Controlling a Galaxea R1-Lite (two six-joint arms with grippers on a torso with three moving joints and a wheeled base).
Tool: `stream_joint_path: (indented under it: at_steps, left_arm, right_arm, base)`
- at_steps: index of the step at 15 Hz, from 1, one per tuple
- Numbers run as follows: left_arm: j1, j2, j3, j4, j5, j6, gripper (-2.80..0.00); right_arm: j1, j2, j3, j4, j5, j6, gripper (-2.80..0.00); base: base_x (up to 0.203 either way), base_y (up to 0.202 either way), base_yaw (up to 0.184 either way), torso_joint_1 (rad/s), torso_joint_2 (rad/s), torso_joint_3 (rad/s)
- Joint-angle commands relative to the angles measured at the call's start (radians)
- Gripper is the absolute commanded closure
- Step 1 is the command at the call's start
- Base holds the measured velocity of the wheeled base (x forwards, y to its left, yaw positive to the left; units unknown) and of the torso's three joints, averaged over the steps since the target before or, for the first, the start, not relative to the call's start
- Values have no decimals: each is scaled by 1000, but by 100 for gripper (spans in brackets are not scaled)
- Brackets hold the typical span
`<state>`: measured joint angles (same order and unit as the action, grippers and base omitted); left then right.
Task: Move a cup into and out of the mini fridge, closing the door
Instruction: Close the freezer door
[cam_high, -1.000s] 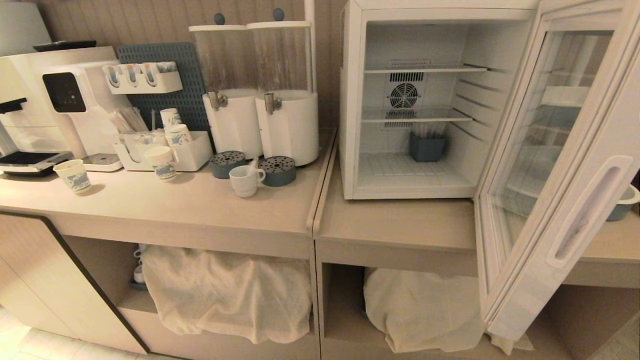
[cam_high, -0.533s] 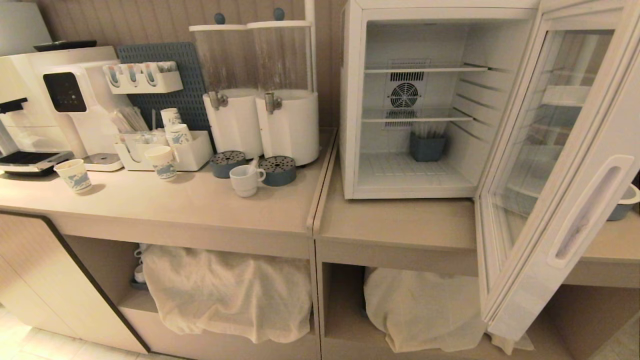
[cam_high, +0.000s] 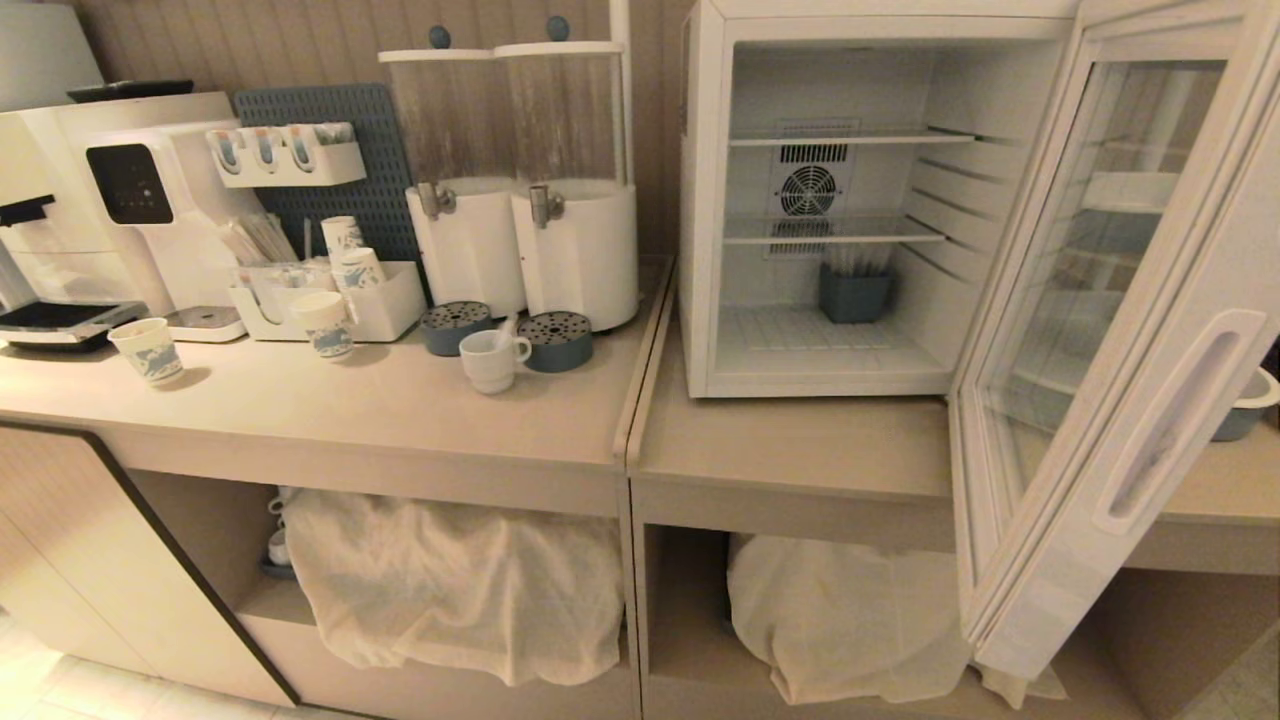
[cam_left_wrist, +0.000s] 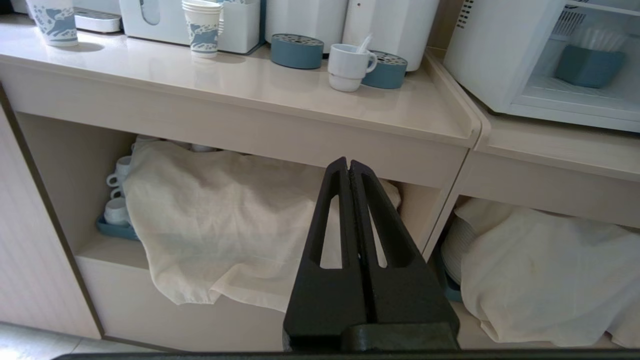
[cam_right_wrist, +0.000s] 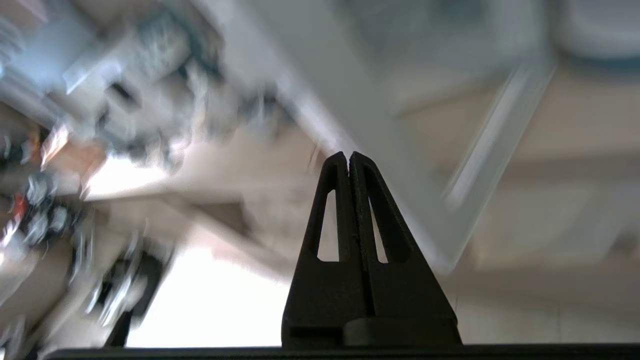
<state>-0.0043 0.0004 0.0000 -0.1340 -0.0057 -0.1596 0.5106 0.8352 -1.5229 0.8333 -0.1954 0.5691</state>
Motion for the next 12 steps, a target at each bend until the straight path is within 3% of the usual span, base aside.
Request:
stream_joint_path:
  at_steps: [1,4,6,8,10,12]
  left_arm:
    - [1,-5,40,-1,0,-1,0]
    - [1,-5,40,-1,0,-1,0]
    - [0,-5,40,-1,0,-1,0]
    - [0,-5,40,-1,0,-1,0]
    - [1,-5,40,-1,0,0,0]
    - [1,-5,40,-1,-2,1,0]
  right_arm:
    - [-26,78,128,-41,105,-12,0]
    - [-74,72,372,-273,272,-125,0]
    - [-242,73,492,-439,456,-217,0]
    - [-541,92,567,-569,732,-301,0]
    - [-904,121,606,-660,1117,-356,0]
    - [-1208,160,621,-726,1418,-374,0]
  base:
    - [0,0,0,0,0,0]
    - [0,0,0,0,0,0]
    - [0,0,0,0,0,0]
    - [0,0,0,0,0,0]
    - [0,0,0,0,0,0]
    - [0,0,0,0,0,0]
